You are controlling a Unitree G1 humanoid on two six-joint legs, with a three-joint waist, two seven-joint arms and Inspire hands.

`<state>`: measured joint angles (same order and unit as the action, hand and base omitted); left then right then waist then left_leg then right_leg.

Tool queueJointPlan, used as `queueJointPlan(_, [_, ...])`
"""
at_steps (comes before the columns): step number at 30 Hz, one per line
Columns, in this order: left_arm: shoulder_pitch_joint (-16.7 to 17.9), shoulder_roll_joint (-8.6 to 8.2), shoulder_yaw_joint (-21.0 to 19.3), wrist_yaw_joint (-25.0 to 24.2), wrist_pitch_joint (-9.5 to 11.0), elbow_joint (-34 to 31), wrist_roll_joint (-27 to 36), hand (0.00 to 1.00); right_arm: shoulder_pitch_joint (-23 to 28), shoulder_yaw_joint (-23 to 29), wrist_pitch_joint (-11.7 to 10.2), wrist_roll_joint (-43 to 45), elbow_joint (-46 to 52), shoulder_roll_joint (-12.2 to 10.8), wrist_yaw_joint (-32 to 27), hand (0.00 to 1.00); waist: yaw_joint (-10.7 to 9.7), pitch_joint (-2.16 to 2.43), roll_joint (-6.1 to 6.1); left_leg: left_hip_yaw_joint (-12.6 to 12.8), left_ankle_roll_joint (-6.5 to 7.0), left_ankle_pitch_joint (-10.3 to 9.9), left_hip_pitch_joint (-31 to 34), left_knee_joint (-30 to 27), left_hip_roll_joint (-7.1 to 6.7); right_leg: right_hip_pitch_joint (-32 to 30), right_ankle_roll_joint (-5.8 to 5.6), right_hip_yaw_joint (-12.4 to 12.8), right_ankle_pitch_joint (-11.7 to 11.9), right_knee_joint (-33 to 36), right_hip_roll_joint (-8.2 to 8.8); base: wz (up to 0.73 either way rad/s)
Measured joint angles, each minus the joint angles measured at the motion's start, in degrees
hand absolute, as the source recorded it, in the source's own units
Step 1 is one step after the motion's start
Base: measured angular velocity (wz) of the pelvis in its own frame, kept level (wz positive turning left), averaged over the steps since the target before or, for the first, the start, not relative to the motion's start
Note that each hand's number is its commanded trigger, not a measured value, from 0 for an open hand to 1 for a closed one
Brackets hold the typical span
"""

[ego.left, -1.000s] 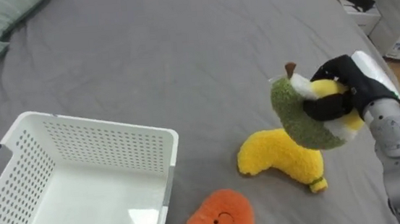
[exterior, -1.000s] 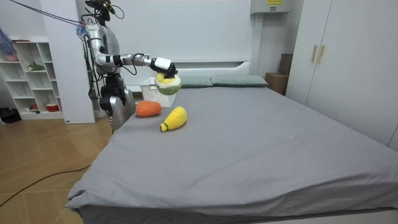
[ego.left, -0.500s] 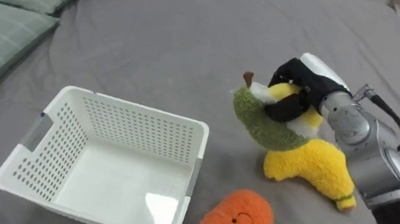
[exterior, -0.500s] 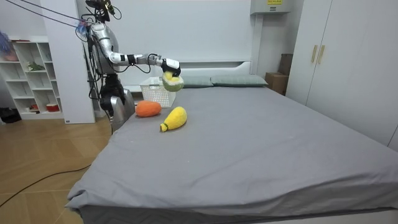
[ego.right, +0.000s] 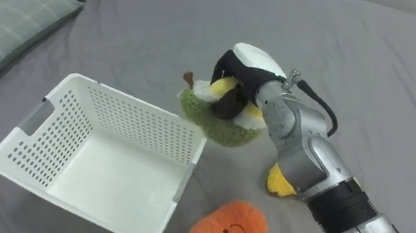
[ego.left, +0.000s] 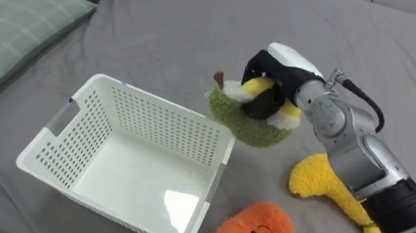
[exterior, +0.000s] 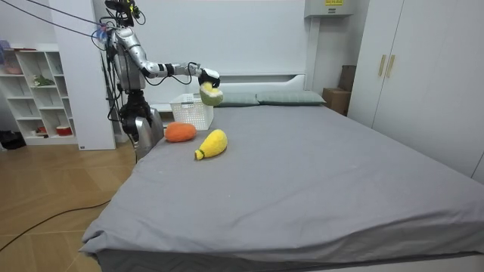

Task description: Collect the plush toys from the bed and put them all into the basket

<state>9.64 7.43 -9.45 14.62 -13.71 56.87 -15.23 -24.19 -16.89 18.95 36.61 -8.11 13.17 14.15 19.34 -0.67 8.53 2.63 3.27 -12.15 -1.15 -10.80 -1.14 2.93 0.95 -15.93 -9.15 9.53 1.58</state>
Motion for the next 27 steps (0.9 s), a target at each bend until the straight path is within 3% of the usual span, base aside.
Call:
queueJointPlan(3, [-0.3,0.13,1.1,0.3,-0.1,0.2,0.0,0.00,-2.0,-2.3,0.0,0.1,0.0,-0.2,0.0,1.00,0.3,0.00,0.05,-0.2,0.01,0.1,0.0,-0.2,-0.09,0.0,0.00,0.0,0.0,0.0,0.03,0.01])
queueJointPlan(12, [-3.2,0.70,1.5,0.2,-0.1,1.6,0.0,0.00,-5.2,-6.9,-0.1,2.3,0.5,-4.4,0.5,1.00,2.8,-0.10,-0.08,-0.5,0.01,0.2,0.3,-0.2,-0.15,-0.1,0.00,-0.2,0.0,-0.1,0.01,0.00])
queueJointPlan(17, [-4.4,0.84,1.5,0.2,0.0,1.6,0.0,0.00,-5.2,-8.6,-0.1,2.3,1.5,-5.2,1.1,1.00,3.3,0.11,0.25,-1.3,0.14,0.7,1.4,-0.3,-0.48,-1.0,0.00,-1.4,0.0,-0.1,0.42,0.11])
queueJointPlan(18, [-4.6,0.88,1.5,0.3,0.0,1.6,0.1,0.00,-5.2,-9.1,-0.1,2.2,1.4,-5.6,1.1,0.89,3.5,0.11,0.25,-1.4,0.14,0.7,1.5,-0.5,-0.49,-1.0,-0.01,-1.4,0.0,-0.1,0.50,0.04])
queueJointPlan(19, [-4.6,0.88,1.4,0.4,0.0,1.6,0.0,0.00,-5.2,-9.3,-0.1,2.2,1.2,-5.9,1.1,0.66,3.7,0.10,0.23,-1.4,0.14,0.7,1.5,-0.5,-0.49,-1.0,-0.01,-1.4,0.0,-0.1,0.57,0.00])
queueJointPlan(20, [-4.9,0.87,1.4,0.4,0.1,1.6,0.0,0.00,-5.2,-9.5,-0.3,2.2,0.8,-6.4,1.1,0.09,4.0,0.07,0.20,-1.4,0.15,0.7,1.5,-0.5,-0.49,-1.0,-0.02,-1.5,0.0,-0.1,0.76,0.00])
queueJointPlan(21, [-5.2,0.84,1.4,0.4,0.3,1.6,0.0,0.00,-5.2,-9.6,-0.3,2.2,0.3,-6.5,1.1,0.00,4.6,0.04,0.17,-1.4,0.15,0.7,1.5,-0.5,-0.49,-1.0,-0.03,-1.6,0.0,0.0,0.79,0.03])
queueJointPlan(24, [-5.3,0.84,1.5,0.5,0.4,1.4,0.0,0.00,-5.2,-10.9,-0.3,2.2,-0.4,-6.6,1.1,0.00,4.8,0.01,0.23,-1.9,0.20,0.7,1.6,-0.5,-0.55,-0.9,-0.03,-2.4,0.0,0.1,0.92,0.11])
queueJointPlan(27, [-5.3,0.92,1.7,0.5,0.3,0.5,0.0,0.00,-5.2,-11.6,-0.1,2.2,-1.6,-6.9,1.1,0.00,5.1,-0.35,0.84,-2.6,0.18,0.9,2.0,-0.5,-0.70,-0.9,-0.03,-3.2,0.0,0.1,1.03,0.12])
